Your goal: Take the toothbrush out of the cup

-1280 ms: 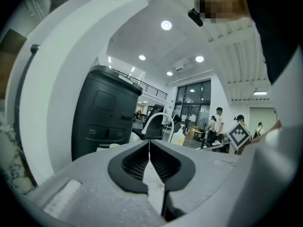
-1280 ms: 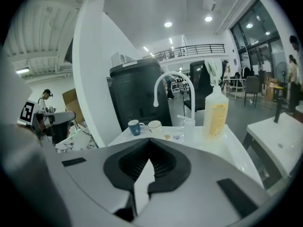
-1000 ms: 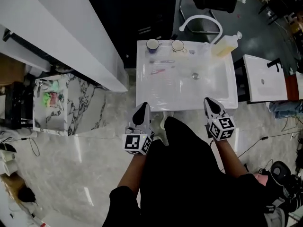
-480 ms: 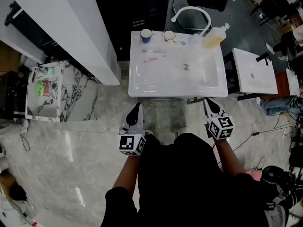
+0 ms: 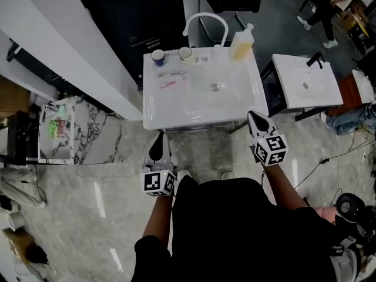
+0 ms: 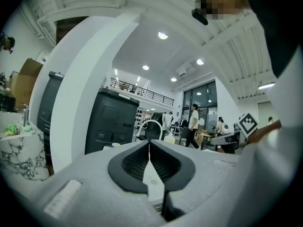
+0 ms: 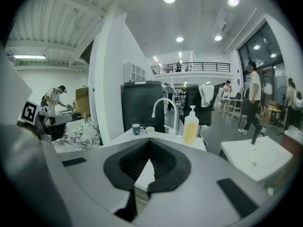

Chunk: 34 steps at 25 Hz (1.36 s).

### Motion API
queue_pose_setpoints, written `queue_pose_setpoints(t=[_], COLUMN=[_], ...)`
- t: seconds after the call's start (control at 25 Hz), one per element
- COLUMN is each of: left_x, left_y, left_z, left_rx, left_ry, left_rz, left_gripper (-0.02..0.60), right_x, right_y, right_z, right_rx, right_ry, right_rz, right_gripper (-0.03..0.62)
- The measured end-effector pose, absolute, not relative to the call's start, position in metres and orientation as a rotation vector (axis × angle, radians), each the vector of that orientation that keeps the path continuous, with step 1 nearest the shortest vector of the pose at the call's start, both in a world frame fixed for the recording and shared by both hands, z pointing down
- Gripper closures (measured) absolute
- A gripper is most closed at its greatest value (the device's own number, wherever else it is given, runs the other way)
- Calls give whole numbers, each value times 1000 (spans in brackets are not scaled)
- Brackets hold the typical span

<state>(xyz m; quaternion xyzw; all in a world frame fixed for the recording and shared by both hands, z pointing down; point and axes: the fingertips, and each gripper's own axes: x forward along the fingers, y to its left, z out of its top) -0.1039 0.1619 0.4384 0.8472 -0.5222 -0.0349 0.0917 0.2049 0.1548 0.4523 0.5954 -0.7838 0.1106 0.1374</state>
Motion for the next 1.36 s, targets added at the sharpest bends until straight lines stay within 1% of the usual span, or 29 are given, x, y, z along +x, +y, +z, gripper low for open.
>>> queue_pose_setpoints(t=[0.24,0.68,0.92,1.36], left_x=[-60,17,48,89], left_y=[157,163,172,199], left_z=[420,409,405,400], left_rx=[2551,2557,2537,2577], left_ry=[-1604,-1626,-1608,-1652], left_rz=[-70,-55,-83,-8], left_gripper=[560,558,558,558], right_x=[259,334,358,389], right_y=[172,192,203,222], right_z=[440,423,424,423], right_rx=[1757,1806,1797,1779], right_ry=[-2291,-2321,-2345,-2373], right_rz=[300,256,264,256], right_gripper=[595,595,595,595])
